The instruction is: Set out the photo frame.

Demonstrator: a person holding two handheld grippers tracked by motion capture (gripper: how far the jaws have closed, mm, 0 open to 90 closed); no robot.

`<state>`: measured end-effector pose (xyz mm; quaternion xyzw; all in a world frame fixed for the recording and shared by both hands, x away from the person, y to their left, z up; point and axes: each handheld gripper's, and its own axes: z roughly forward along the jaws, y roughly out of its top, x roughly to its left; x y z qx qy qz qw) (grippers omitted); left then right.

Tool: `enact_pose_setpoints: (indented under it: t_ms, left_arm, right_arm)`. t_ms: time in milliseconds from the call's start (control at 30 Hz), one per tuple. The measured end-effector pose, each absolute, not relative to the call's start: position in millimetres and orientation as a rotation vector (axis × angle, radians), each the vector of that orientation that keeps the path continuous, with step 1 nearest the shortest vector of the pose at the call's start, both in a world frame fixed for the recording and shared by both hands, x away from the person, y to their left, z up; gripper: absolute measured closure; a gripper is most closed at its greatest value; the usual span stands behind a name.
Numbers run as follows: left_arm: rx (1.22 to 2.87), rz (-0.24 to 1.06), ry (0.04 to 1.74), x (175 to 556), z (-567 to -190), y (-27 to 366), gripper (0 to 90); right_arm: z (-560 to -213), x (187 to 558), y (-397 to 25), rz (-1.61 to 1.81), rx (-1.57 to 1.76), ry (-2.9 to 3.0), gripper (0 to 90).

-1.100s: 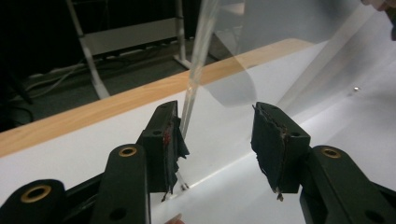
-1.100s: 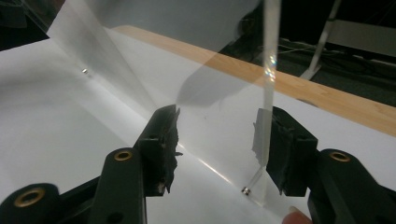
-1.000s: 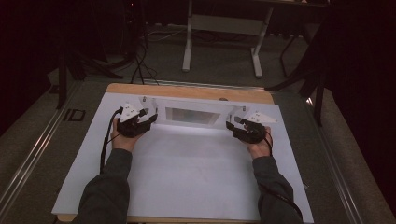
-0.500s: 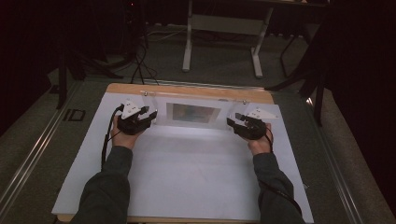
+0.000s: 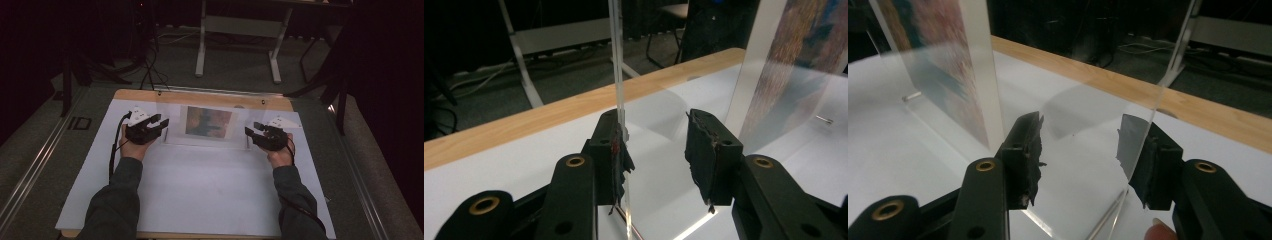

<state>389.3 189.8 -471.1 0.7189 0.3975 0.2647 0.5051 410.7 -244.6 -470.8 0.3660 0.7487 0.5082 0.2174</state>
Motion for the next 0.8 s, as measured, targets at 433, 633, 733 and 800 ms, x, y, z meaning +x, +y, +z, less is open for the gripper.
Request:
enact_pose_setpoints:
  t_ms: [433, 633, 733, 800]
  left_arm:
    - [1.734, 0.613, 0.980, 374.7, -467.4, 184.2, 59.4]
    - [1.736, 0.608, 0.984, 366.6, -465.1, 183.8, 59.4]
    - [1.739, 0.608, 0.981, 362.2, -463.0, 182.5, 59.4]
    - [1.739, 0.603, 0.984, 359.8, -462.5, 181.3, 59.4]
  right_arm:
    - [-468.7, 393.3, -249.9, 1.399, 1.026, 2.068, 50.4]
    - [-465.4, 385.3, -250.7, 1.404, 1.029, 2.078, 50.5]
    - [-464.9, 381.1, -252.4, 1.408, 1.035, 2.075, 50.4]
    - [-464.7, 378.4, -253.3, 1.409, 1.035, 2.076, 50.4]
